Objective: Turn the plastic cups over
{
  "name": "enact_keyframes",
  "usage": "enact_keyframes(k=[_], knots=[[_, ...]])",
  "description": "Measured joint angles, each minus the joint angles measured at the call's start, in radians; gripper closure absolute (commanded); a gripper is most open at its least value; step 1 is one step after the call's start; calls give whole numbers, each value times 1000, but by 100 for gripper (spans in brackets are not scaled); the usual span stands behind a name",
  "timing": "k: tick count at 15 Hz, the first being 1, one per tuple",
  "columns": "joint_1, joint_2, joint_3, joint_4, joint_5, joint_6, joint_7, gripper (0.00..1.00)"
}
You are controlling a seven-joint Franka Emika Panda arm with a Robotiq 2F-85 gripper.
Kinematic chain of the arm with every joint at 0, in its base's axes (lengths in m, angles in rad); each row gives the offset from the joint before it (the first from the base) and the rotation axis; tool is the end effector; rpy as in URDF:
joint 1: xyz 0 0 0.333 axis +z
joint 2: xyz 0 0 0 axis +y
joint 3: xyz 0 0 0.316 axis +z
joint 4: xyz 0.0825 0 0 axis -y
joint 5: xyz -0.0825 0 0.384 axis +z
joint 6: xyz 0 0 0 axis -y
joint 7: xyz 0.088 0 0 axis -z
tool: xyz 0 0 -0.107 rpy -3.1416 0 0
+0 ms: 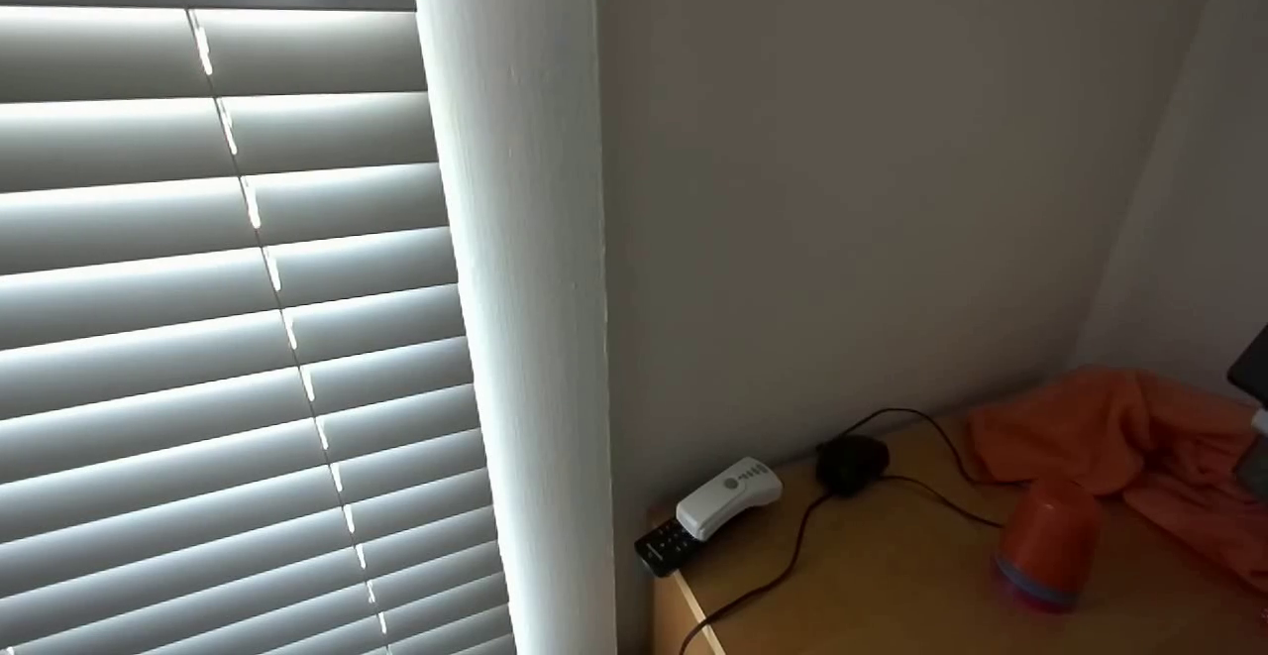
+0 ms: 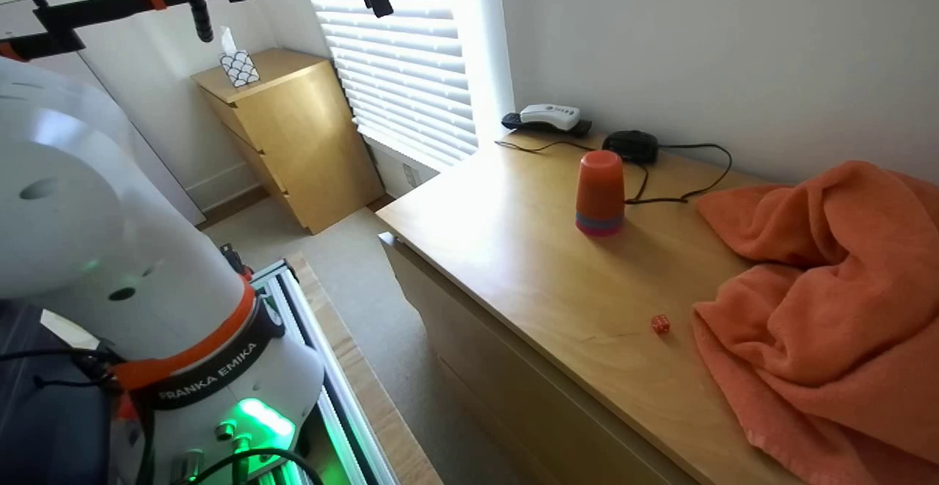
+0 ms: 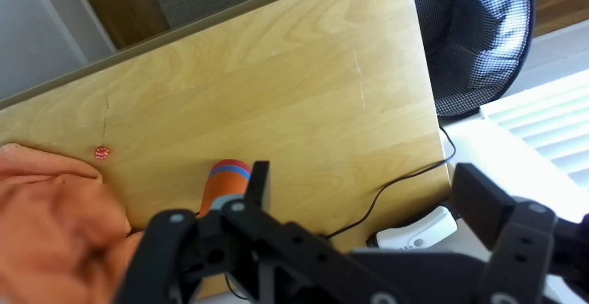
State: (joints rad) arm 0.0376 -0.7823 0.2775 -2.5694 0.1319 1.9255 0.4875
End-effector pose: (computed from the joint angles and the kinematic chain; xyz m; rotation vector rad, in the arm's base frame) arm 0.3145 0.1211 0.5086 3.0841 -0.4303 0.2151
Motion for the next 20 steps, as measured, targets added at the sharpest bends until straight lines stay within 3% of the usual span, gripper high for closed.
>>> enact_keyframes(k=[3,11,15,20], knots=[[-39,20,-26,10,-6,5,17,0],[-284,228,-67,40,-159,145,233,0],[-307,364,-123,80,-171,146,327,0],[-280,361,-137,84,-173,146,327,0]])
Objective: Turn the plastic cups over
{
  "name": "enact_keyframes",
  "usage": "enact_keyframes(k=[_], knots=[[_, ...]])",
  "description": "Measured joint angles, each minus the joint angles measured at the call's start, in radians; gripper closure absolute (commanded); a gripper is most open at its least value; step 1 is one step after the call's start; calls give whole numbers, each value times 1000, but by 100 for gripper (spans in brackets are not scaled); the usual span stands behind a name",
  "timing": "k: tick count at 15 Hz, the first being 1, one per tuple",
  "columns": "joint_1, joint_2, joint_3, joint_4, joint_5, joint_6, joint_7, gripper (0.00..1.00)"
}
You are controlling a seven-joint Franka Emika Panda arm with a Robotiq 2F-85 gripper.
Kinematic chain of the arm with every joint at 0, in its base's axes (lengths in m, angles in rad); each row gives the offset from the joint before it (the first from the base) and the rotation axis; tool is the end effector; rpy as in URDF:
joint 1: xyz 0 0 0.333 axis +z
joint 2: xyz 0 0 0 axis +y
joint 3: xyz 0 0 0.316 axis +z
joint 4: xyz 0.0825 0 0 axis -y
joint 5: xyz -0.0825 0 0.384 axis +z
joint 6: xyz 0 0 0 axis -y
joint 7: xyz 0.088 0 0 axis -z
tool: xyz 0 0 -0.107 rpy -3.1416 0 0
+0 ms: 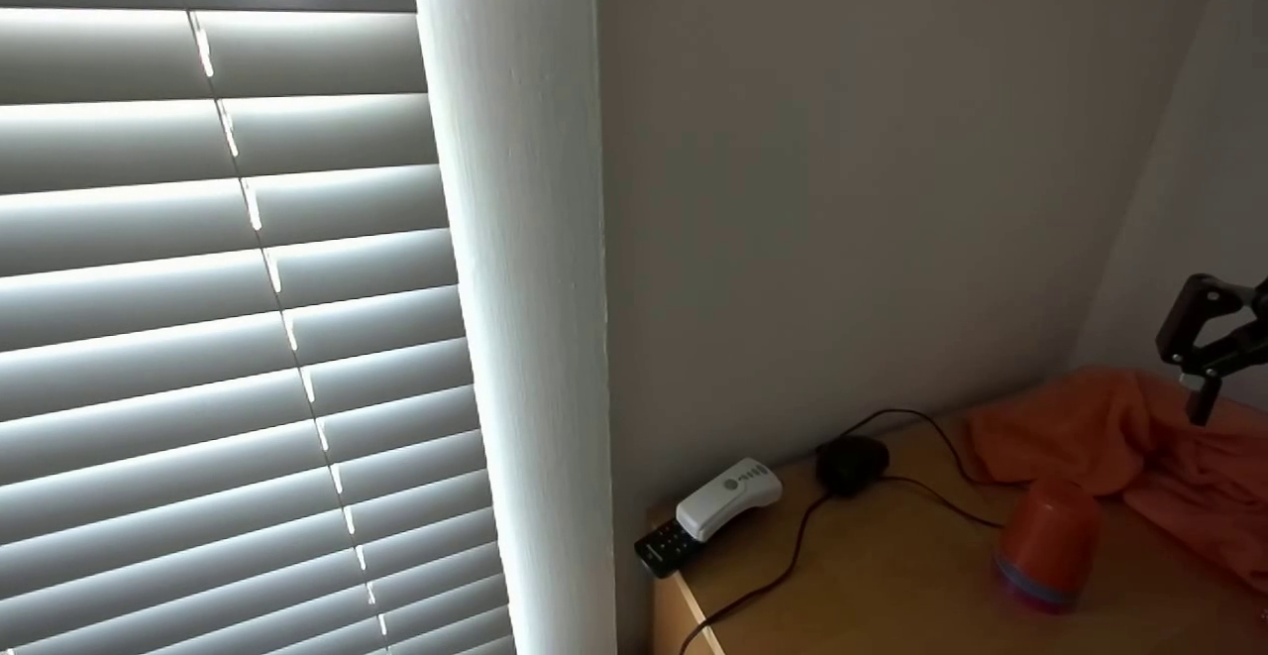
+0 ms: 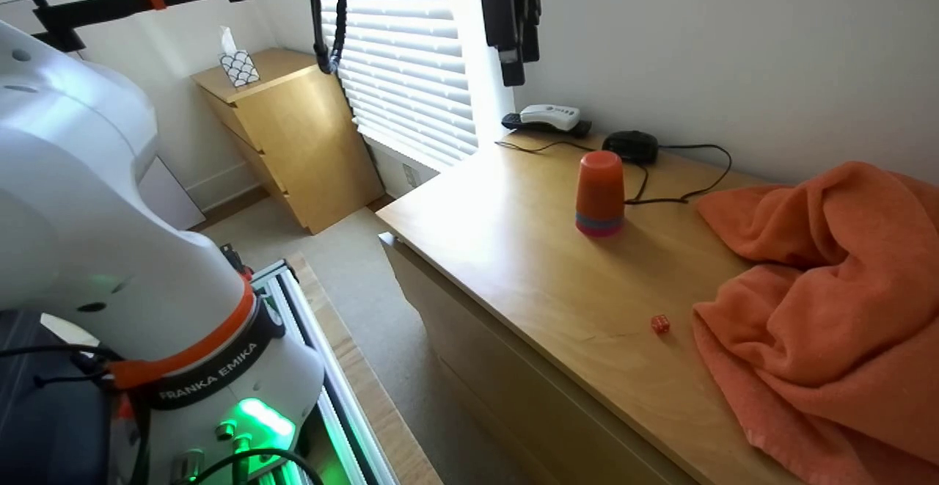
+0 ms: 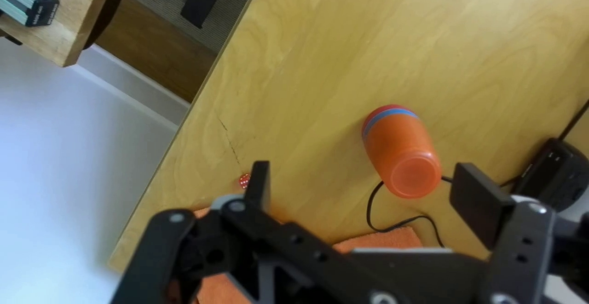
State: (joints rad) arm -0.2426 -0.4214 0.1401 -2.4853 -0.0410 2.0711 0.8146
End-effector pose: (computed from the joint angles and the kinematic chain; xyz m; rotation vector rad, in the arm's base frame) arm 0.4102 -0.0433 0.4381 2.7442 -1.3417 0.0531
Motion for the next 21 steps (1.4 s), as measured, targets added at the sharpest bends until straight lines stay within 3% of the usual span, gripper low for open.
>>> enact_keyframes(k=[3,7,13,21], knots=[[4,28,-19,11,-5,-7,9,0],[7,160,-90,75,27,-15,3,0],[18,389,-218,224,238,-18,-147,0],[19,634,-271,403,376,-119,-156,0]])
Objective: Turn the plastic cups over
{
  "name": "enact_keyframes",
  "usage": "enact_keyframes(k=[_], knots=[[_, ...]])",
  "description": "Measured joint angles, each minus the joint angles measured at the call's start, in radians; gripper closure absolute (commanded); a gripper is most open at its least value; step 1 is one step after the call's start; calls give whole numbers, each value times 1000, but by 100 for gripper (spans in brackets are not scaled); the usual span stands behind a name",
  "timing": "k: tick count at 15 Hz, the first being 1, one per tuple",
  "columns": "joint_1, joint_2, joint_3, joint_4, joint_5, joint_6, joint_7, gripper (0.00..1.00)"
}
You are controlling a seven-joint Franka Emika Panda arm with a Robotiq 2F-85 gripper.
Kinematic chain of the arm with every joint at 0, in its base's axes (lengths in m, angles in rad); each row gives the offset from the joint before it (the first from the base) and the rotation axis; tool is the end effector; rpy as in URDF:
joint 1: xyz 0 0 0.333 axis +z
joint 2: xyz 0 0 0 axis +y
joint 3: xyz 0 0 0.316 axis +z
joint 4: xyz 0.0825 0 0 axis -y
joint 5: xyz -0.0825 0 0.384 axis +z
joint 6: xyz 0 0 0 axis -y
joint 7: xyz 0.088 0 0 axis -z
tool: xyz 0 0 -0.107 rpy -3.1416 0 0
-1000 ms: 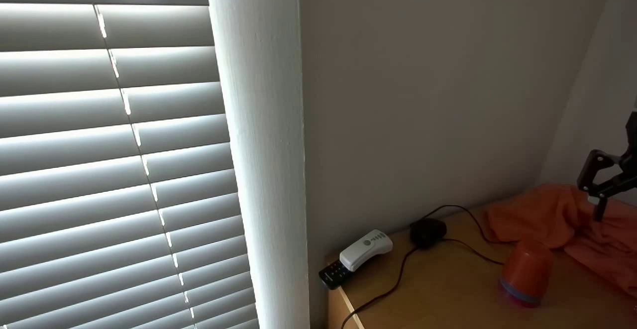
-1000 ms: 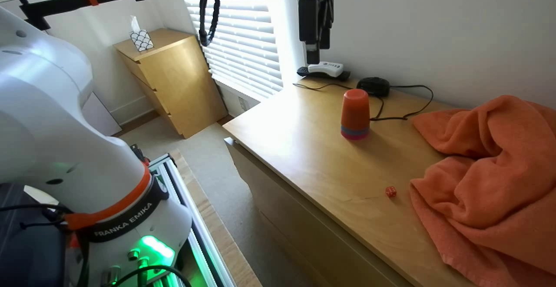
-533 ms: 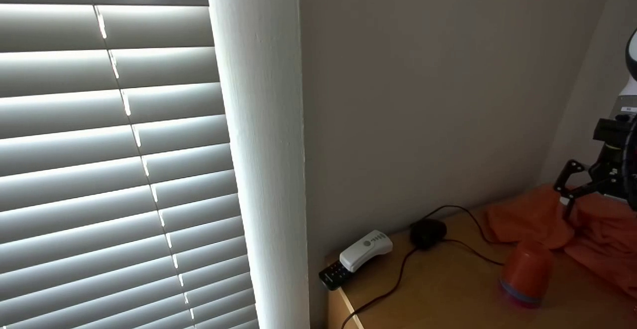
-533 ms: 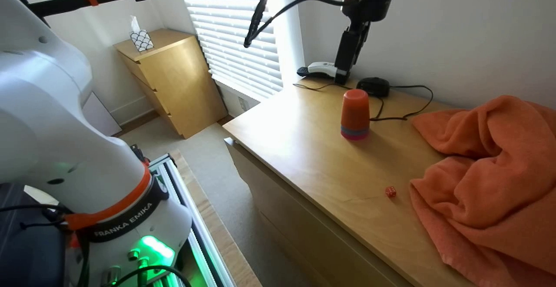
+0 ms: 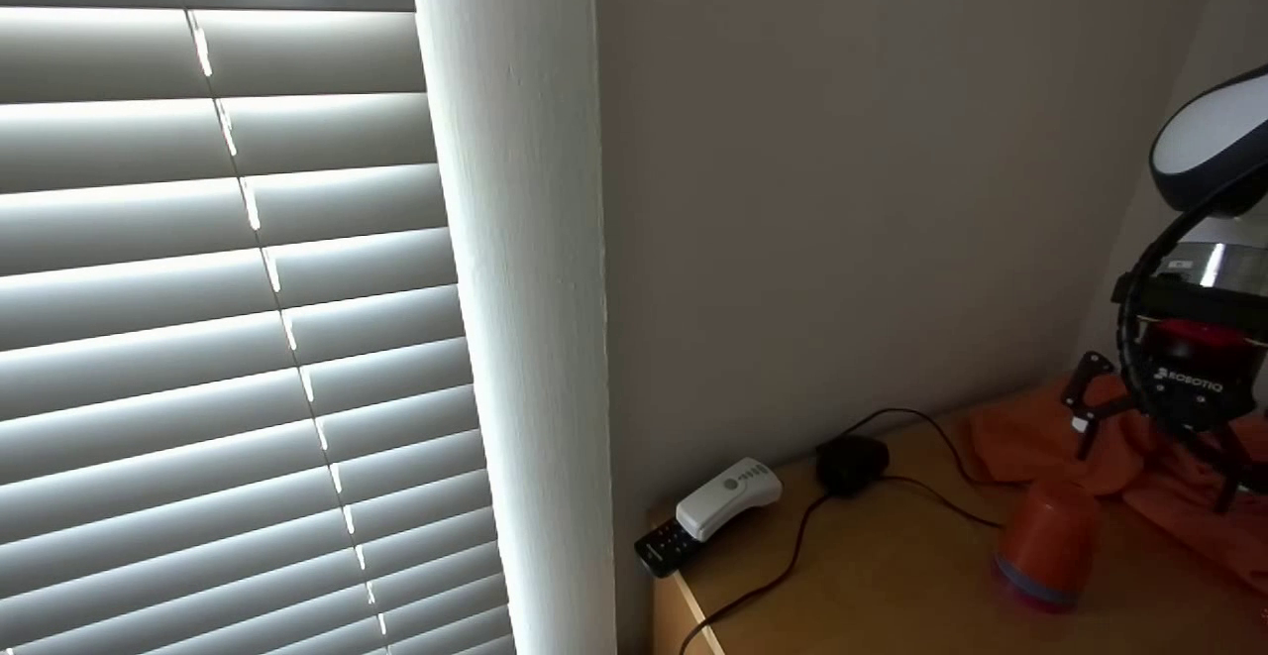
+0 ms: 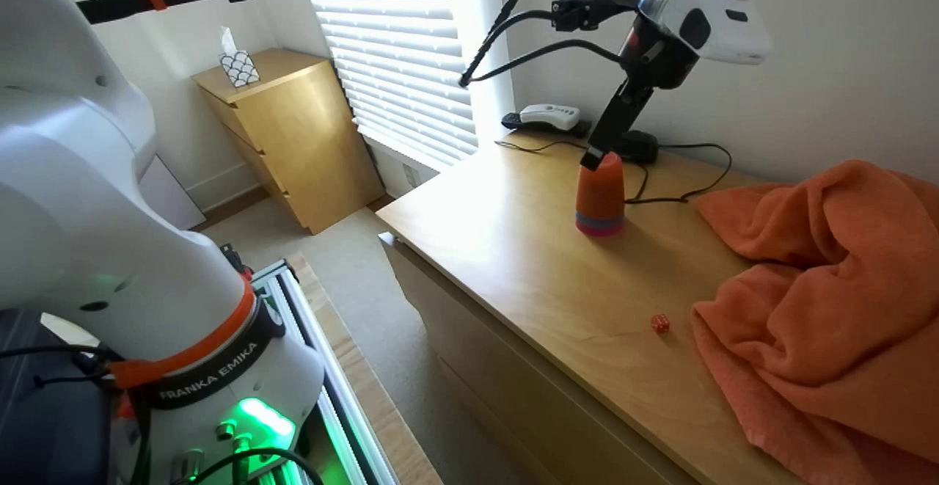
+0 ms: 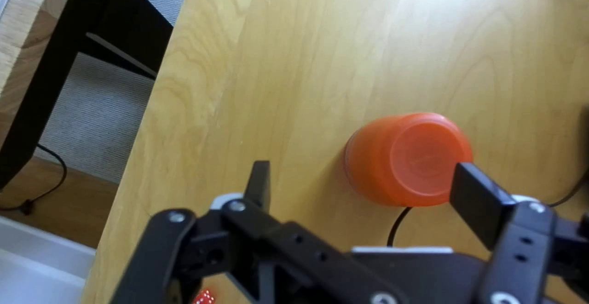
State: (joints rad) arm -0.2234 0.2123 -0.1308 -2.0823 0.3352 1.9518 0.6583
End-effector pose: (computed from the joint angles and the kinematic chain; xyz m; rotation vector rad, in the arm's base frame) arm 0.5134 -0.1656 0.3048 -2.3882 1.6222 0.5428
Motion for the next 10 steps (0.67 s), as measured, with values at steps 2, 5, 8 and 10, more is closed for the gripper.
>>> enact_keyframes(k=[2,5,8,10], knots=[[0,50,-6,33,19,-3,0,0],[-1,112,-16,78,65,-24,0,0],[-2,155,-20,114,120,-41,0,0],[-2,177,-21,129,141,-41,6,0]])
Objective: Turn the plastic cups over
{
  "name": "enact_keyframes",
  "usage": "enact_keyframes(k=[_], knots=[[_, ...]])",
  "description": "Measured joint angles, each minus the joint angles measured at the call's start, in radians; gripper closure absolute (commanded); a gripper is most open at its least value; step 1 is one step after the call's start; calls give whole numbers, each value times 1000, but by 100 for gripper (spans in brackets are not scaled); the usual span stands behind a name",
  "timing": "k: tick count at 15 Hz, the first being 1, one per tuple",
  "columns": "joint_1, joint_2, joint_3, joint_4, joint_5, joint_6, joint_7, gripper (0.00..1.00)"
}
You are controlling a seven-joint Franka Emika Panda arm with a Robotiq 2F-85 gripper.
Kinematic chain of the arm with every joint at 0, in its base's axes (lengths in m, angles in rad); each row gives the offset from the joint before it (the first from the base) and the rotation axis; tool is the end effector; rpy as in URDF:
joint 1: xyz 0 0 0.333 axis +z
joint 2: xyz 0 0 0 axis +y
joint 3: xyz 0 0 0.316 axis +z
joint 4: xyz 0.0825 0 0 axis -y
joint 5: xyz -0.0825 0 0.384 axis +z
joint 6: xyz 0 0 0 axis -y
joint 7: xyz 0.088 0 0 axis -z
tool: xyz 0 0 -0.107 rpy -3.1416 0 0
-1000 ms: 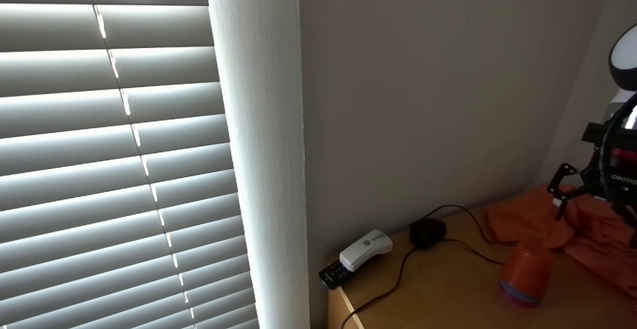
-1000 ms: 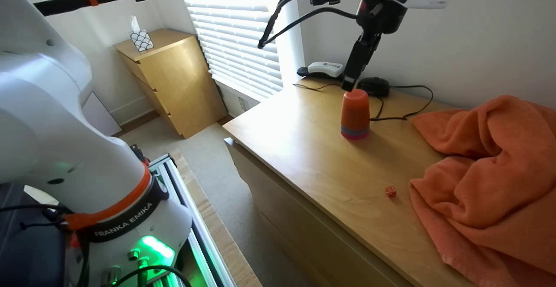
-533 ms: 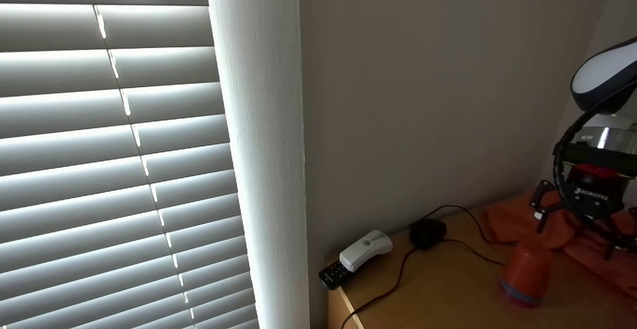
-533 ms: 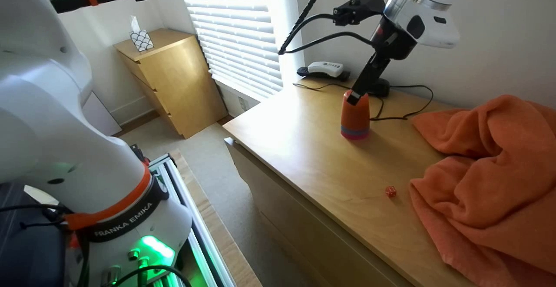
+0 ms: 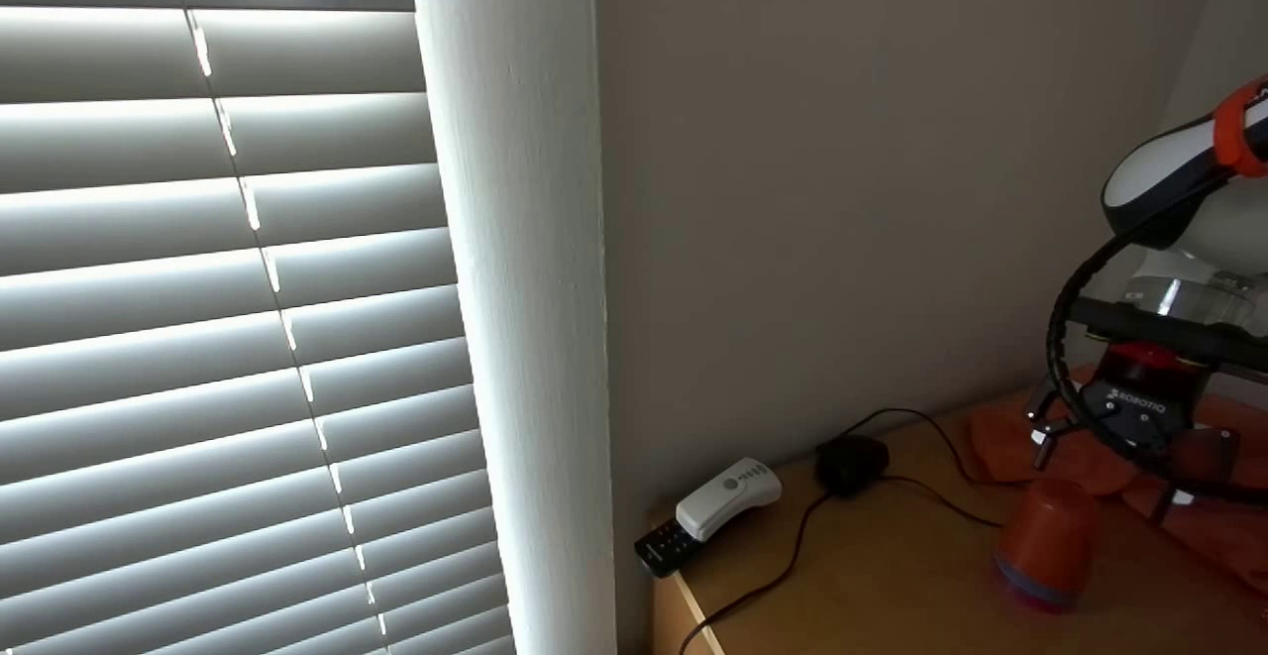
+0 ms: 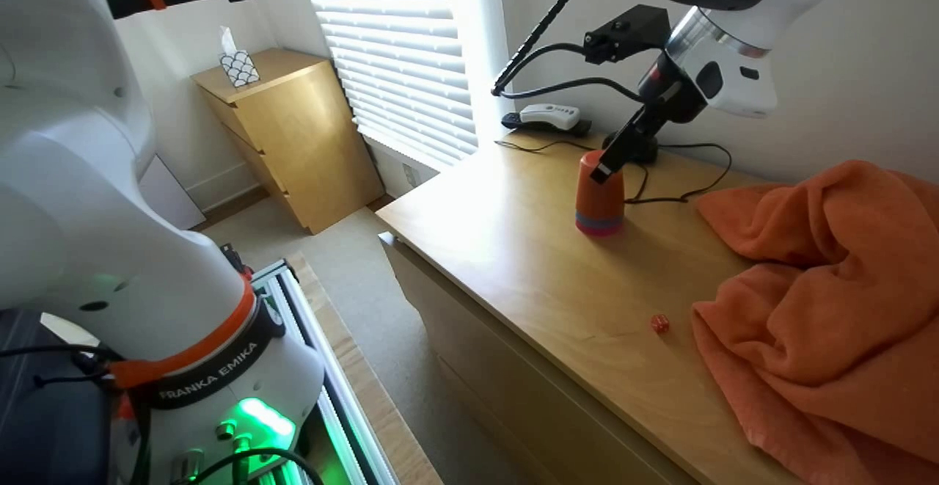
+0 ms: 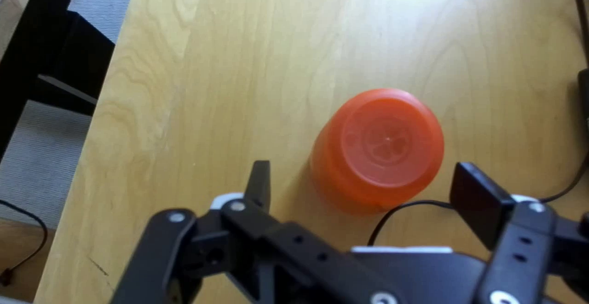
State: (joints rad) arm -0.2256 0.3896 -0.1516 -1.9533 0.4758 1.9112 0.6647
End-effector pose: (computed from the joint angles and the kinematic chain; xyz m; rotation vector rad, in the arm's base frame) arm 0.5424 -0.1774 0.2574 -2.2147 1.6855 0.6528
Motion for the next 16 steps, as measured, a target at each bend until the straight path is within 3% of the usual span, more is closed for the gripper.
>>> enact_keyframes(k=[9,14,15,16], knots=[[1,97,-2,51,19,0,72,0],[-1,135,-3,75,37,-18,81,51],[-1,141,-3,80,43,-25,83,40],[-1,144,-3,87,47,-36,86,8]])
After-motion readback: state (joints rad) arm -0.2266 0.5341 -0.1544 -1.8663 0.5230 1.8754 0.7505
